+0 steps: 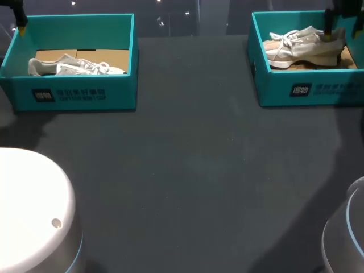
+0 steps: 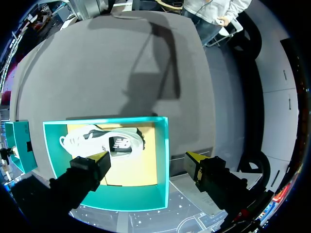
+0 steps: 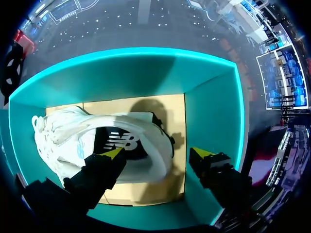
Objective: Take the shoe out of the shoebox, open the shoe tongue, remove and reinsert the insole, then place the shoe into the shoebox
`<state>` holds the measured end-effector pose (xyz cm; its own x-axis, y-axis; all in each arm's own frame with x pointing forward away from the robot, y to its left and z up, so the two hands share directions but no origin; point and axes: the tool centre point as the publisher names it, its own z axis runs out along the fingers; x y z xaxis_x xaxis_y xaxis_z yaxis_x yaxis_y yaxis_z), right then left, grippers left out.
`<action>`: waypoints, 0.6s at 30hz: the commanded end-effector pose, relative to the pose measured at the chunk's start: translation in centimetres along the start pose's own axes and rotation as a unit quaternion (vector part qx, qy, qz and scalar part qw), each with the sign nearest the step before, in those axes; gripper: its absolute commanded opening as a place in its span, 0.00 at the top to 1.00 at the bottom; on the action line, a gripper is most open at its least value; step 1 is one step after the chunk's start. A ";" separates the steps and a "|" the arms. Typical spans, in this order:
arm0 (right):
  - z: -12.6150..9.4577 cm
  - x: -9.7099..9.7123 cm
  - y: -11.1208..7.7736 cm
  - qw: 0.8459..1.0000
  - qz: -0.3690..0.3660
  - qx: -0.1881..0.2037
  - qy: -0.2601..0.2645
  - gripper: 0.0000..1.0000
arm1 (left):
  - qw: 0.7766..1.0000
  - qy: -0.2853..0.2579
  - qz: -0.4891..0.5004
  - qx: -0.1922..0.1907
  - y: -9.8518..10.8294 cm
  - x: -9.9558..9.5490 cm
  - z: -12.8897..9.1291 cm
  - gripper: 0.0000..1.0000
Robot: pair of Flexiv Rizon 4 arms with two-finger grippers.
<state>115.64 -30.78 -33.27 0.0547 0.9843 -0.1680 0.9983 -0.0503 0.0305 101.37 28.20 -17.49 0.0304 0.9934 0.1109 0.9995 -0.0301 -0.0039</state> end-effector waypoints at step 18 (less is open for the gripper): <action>3.8 0.5 0.4 0.999 -0.008 0.038 0.035 0.25 | 1.000 0.001 0.000 -0.002 -0.2 0.0 0.0 0.00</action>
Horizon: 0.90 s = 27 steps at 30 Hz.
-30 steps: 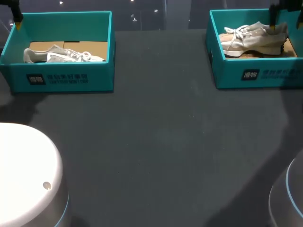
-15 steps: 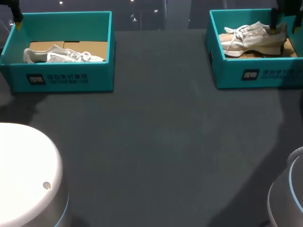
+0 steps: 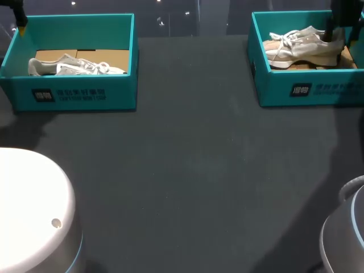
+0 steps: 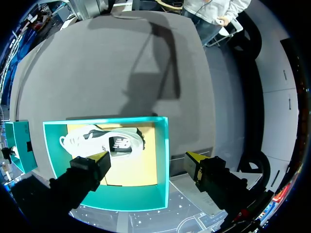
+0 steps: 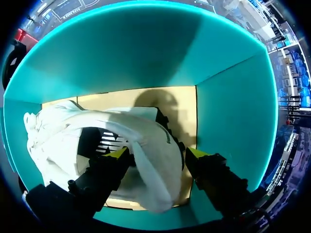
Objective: Take the shoe out of the shoebox, open the shoe tongue, remove and reinsert the insole, then place the shoe into the shoebox
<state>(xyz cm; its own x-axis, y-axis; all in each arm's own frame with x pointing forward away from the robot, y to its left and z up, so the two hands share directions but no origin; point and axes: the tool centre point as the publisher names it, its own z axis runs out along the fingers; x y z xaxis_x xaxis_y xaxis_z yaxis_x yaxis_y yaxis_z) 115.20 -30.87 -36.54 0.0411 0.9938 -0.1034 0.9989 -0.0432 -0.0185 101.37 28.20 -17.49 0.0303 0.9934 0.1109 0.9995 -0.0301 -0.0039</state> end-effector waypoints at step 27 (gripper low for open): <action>0.6 0.0 0.3 1.000 0.013 0.027 -0.006 1.00 | 1.000 0.001 0.000 -0.002 -0.2 0.0 0.0 0.00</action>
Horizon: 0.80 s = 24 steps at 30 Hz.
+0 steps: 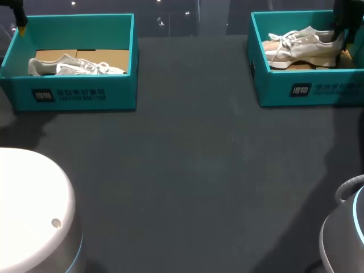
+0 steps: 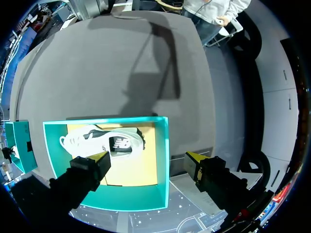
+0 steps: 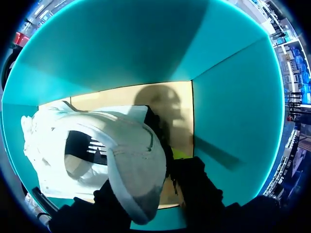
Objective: Take the shoe out of the shoebox, open the shoe tongue, remove and reinsert the insole, then place the shoe into the shoebox
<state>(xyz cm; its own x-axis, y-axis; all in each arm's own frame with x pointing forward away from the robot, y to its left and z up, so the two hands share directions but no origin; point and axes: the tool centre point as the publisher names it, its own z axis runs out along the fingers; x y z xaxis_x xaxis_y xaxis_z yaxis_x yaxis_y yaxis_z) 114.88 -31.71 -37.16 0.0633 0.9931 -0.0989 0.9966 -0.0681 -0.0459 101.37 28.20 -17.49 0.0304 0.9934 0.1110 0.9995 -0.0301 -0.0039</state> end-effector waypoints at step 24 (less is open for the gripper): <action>-2.5 -2.5 0.6 0.999 0.013 0.008 -0.048 1.00 | 1.000 0.001 0.000 -0.002 -0.2 0.0 0.0 0.00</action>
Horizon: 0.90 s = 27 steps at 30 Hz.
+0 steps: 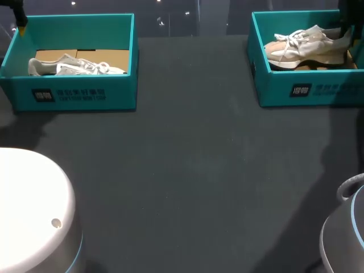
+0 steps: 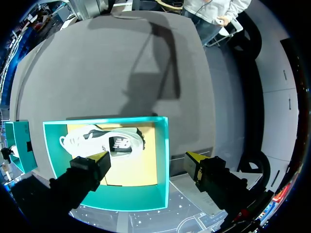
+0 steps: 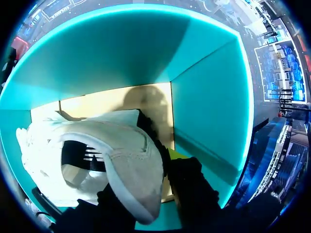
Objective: Take the shoe out of the shoebox, open the shoe tongue, remove and reinsert the insole, then place the shoe into the shoebox
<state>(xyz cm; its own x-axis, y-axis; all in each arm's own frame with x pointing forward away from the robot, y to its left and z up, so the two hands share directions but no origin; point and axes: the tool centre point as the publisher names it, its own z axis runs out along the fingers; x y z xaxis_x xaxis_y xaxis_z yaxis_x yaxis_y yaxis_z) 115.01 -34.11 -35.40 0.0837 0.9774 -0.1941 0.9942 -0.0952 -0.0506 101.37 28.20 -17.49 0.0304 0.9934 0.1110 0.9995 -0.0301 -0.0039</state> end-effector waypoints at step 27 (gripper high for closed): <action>-11.0 -2.1 -1.3 1.000 0.004 -0.021 0.004 1.00 | 1.000 0.001 0.000 -0.002 -0.2 0.0 0.0 0.00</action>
<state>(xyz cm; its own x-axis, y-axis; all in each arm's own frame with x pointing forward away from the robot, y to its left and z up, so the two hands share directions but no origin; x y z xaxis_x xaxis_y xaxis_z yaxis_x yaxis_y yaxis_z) 115.32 -34.31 -26.42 0.0895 0.9789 -0.1838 0.9954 -0.0944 -0.0178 101.37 28.20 -17.49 0.0304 0.9934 0.1110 0.9995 -0.0301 -0.0039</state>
